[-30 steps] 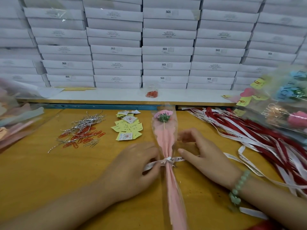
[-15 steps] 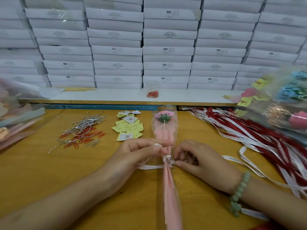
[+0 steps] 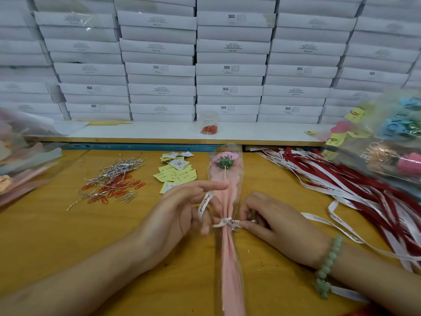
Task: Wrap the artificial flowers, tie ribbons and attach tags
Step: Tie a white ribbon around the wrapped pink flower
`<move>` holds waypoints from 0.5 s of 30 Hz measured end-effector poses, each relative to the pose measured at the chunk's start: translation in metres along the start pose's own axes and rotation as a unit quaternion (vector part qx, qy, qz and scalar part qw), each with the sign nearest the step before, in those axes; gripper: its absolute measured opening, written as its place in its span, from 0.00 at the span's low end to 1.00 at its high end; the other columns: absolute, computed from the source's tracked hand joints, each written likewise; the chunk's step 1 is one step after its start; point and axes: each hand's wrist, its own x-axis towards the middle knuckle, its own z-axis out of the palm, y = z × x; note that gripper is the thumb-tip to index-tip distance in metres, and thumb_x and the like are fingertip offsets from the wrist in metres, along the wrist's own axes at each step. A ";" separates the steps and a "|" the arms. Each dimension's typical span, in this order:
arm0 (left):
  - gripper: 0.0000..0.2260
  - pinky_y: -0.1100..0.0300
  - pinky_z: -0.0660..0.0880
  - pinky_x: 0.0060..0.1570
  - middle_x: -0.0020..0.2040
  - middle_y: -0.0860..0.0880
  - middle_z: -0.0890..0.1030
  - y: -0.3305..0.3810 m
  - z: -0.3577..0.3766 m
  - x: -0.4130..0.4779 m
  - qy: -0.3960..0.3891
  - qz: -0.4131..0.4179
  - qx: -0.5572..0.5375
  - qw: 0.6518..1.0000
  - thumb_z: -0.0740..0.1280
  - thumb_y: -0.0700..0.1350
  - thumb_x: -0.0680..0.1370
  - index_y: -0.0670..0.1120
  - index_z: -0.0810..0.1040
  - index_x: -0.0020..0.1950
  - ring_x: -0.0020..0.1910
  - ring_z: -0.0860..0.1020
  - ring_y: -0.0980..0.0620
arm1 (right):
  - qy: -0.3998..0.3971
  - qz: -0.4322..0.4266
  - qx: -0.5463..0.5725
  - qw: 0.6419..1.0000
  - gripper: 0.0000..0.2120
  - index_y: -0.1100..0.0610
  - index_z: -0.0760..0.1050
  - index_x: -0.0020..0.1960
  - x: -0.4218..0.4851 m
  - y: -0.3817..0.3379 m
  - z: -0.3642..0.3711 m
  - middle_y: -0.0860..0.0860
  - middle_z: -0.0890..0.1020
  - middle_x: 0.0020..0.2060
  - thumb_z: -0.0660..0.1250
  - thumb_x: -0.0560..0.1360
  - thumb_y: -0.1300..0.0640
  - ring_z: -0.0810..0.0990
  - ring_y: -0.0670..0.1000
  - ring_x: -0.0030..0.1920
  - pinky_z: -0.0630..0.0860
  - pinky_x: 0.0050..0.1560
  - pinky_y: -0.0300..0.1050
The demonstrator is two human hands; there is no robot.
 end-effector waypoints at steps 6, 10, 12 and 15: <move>0.09 0.62 0.75 0.41 0.48 0.51 0.81 -0.003 0.002 -0.002 0.240 0.037 0.220 0.945 0.66 0.39 0.78 0.50 0.83 0.43 0.45 0.79 0.50 | -0.003 -0.004 0.002 1.000 0.03 0.46 0.71 0.46 -0.001 0.001 0.000 0.39 0.71 0.43 0.65 0.78 0.51 0.72 0.43 0.42 0.68 0.41 0.34; 0.11 0.65 0.65 0.62 0.61 0.59 0.72 0.000 0.003 -0.004 0.202 0.160 0.478 0.840 0.65 0.34 0.77 0.51 0.77 0.47 0.65 0.68 0.60 | -0.004 -0.001 0.002 1.000 0.03 0.46 0.71 0.46 -0.001 0.001 0.000 0.40 0.71 0.44 0.64 0.78 0.51 0.72 0.43 0.42 0.69 0.42 0.35; 0.06 0.61 0.66 0.60 0.55 0.57 0.75 -0.001 0.007 -0.008 0.115 0.229 0.585 0.769 0.62 0.40 0.77 0.50 0.77 0.48 0.61 0.70 0.58 | -0.005 0.000 0.000 1.000 0.03 0.46 0.71 0.46 -0.001 0.000 0.000 0.40 0.71 0.44 0.64 0.78 0.51 0.72 0.43 0.41 0.69 0.42 0.35; 0.09 0.60 0.69 0.50 0.45 0.58 0.74 -0.001 0.015 -0.013 0.020 0.199 0.683 0.702 0.57 0.55 0.78 0.53 0.75 0.46 0.48 0.71 0.57 | -0.005 0.002 0.000 1.000 0.03 0.46 0.71 0.46 -0.001 0.000 -0.001 0.40 0.71 0.44 0.65 0.78 0.51 0.72 0.43 0.42 0.68 0.41 0.34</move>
